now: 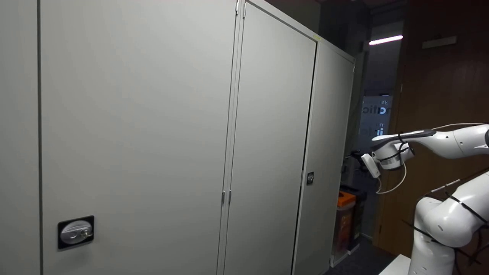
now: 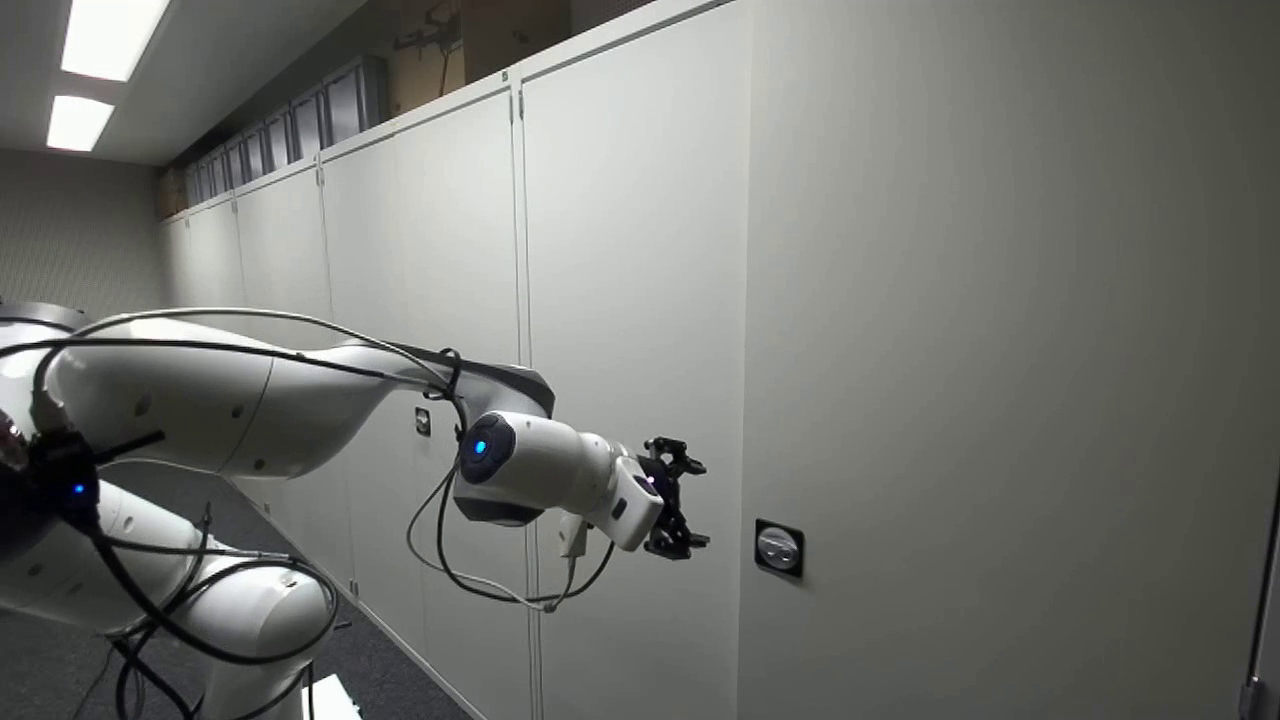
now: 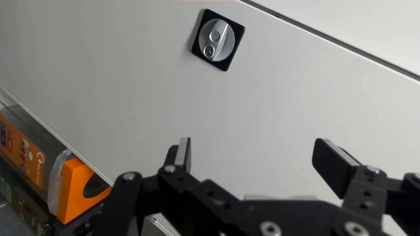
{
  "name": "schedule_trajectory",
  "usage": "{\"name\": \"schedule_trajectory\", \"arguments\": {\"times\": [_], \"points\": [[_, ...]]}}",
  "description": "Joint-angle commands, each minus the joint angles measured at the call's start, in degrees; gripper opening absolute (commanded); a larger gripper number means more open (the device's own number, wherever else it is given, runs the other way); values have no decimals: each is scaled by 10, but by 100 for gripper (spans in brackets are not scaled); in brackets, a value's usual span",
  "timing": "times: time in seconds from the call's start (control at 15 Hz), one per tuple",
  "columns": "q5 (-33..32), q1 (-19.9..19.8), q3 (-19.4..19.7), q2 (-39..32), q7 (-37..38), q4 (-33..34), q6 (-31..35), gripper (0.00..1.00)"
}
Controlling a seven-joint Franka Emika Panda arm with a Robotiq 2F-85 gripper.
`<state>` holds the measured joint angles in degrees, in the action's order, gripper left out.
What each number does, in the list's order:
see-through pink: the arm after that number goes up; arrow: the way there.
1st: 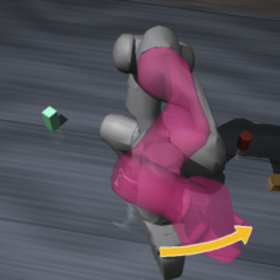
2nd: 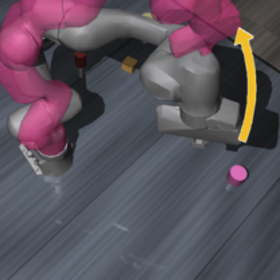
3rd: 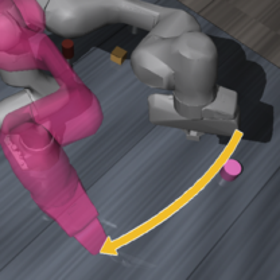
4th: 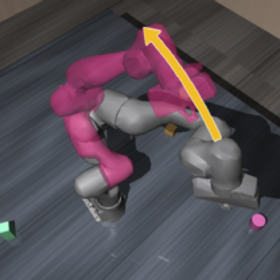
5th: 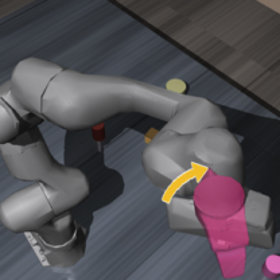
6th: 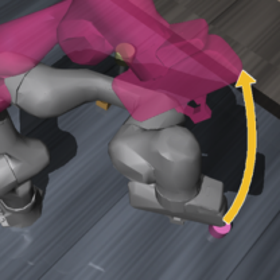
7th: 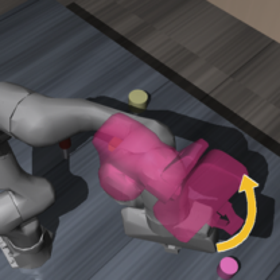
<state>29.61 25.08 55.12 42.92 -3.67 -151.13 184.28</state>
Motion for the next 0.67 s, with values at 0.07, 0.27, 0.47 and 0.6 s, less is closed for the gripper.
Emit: {"name": "schedule_trajectory", "arguments": {"times": [0.07, 0.27, 0.47, 0.6], "points": [[-69, 86, 91, 59, -2, 13, 41, 100], [-131, 125, 147, 82, 2, 24, 57, 100], [-175, 154, 193, 104, 4, 38, 60, 100], [-194, 166, 213, 118, 4, 50, 57, 100]]}}
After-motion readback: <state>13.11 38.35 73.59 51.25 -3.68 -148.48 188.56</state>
